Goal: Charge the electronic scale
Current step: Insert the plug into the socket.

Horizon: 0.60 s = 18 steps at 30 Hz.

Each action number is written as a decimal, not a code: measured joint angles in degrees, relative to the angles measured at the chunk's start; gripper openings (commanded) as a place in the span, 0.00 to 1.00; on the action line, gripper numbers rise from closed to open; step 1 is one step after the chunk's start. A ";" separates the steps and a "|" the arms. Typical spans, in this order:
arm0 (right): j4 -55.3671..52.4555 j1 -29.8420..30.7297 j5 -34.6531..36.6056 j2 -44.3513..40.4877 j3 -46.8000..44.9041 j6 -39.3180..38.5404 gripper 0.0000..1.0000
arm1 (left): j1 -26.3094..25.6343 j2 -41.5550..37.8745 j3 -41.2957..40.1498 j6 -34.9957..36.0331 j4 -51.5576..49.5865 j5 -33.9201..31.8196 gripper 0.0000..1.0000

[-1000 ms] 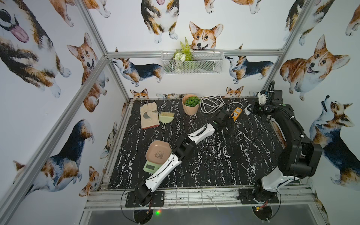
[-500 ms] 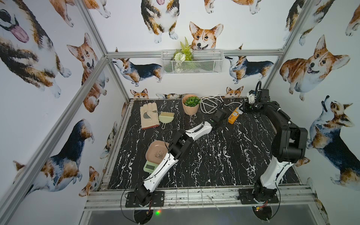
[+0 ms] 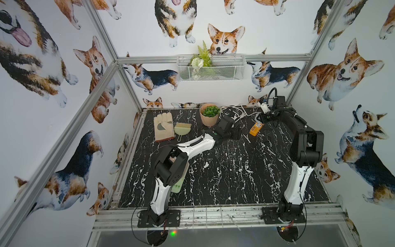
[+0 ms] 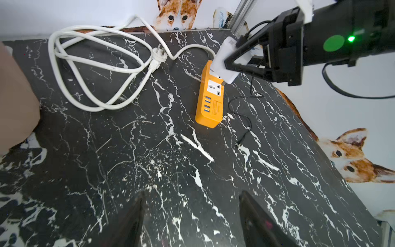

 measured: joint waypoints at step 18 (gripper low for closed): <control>-0.46 -3.08 -2.43 4.31 1.16 -11.61 0.00 | -0.42 -14.08 -14.08 1.01 1.25 4.76 0.70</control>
